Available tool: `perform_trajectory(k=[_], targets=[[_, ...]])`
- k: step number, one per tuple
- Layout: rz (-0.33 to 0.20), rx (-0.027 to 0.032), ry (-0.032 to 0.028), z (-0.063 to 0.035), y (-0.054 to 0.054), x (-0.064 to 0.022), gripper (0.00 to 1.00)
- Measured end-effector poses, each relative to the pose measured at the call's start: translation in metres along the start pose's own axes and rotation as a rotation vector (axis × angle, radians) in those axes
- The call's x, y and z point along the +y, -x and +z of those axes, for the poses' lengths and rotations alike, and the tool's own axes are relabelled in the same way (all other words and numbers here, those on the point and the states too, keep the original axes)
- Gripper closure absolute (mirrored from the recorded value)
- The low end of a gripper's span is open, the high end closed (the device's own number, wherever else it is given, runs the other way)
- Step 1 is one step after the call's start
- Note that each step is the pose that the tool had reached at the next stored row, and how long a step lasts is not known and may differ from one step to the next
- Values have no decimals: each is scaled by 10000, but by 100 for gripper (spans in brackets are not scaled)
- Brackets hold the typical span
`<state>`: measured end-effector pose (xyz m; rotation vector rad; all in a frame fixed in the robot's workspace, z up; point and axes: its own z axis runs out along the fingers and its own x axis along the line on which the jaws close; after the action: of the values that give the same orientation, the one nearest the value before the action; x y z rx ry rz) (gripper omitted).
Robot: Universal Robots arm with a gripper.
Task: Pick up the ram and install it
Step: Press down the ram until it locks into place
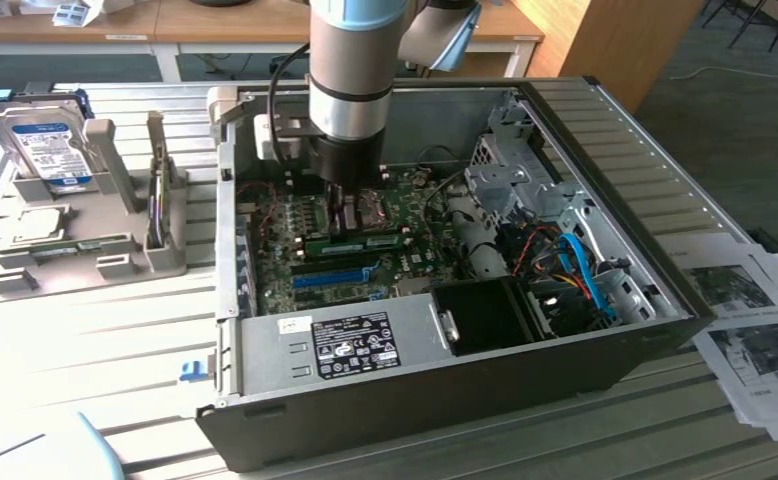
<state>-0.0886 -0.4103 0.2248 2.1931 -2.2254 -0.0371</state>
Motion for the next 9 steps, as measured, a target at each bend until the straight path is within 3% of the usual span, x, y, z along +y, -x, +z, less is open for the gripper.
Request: perform_trajectory(k=[9], targets=[[0,0,0,16,0,0,91]])
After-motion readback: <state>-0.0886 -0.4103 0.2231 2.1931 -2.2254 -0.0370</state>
